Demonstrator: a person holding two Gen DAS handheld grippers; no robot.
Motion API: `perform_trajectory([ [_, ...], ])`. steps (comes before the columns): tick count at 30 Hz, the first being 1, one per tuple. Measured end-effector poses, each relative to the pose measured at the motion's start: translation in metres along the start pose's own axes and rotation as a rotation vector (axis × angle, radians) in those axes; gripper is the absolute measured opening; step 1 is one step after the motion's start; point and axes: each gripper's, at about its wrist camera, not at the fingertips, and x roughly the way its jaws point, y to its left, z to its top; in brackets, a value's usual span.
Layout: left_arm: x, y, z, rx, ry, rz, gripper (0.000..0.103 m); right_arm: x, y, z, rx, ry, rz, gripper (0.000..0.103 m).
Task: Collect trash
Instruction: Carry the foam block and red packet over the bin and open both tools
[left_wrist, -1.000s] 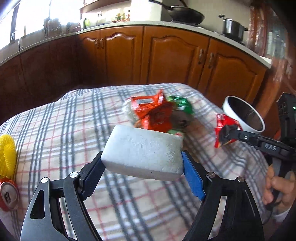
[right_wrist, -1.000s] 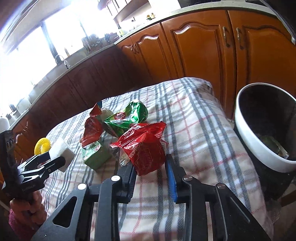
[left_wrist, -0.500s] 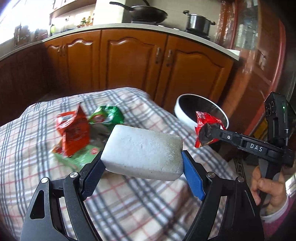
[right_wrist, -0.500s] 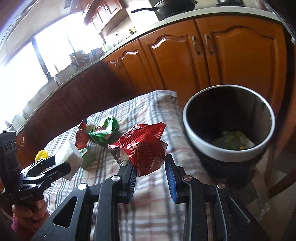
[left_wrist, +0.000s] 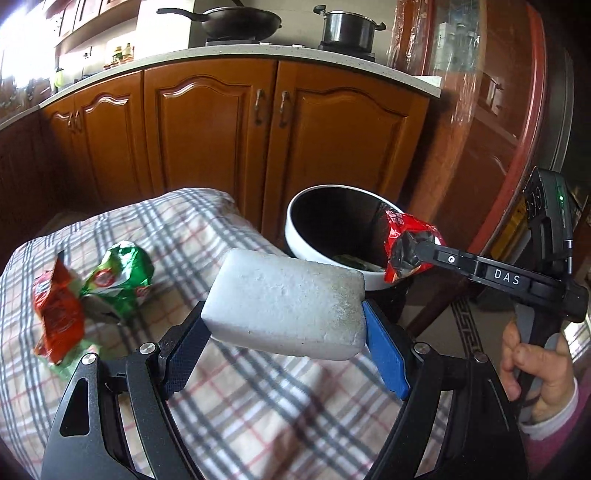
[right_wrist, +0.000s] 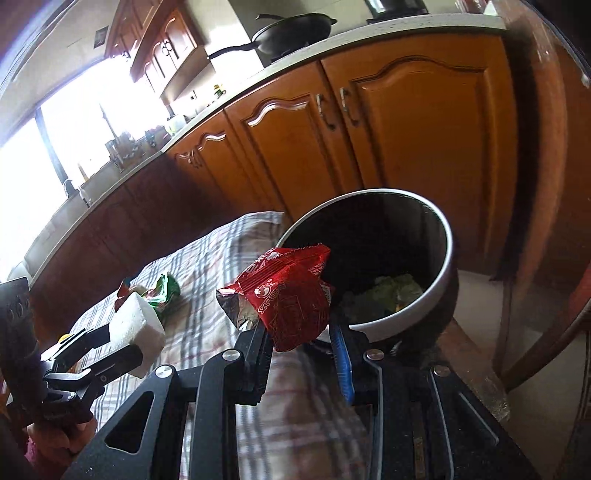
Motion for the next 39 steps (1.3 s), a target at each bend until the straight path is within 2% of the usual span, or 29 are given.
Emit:
perform_trajectory([
  [13, 0.043, -0.027, 0.033, 0.037, 0.022, -0.055, 0.081, 0.002, -0.04, 0.019, 0.026, -0.019, -0.052, 0.03],
  [22, 0.075, -0.046, 0.057, 0.085, 0.038, -0.062, 0.082, 0.01, -0.057, 0.034, 0.038, -0.021, -0.069, 0.03],
  [36, 0.114, -0.057, 0.072, 0.104, 0.089, -0.077, 0.084, 0.033, -0.073, 0.052, 0.027, 0.018, -0.079, 0.03],
  [39, 0.122, -0.061, 0.075, 0.106, 0.103, -0.09, 0.086, 0.039, -0.077, 0.055, 0.026, 0.027, -0.085, 0.036],
])
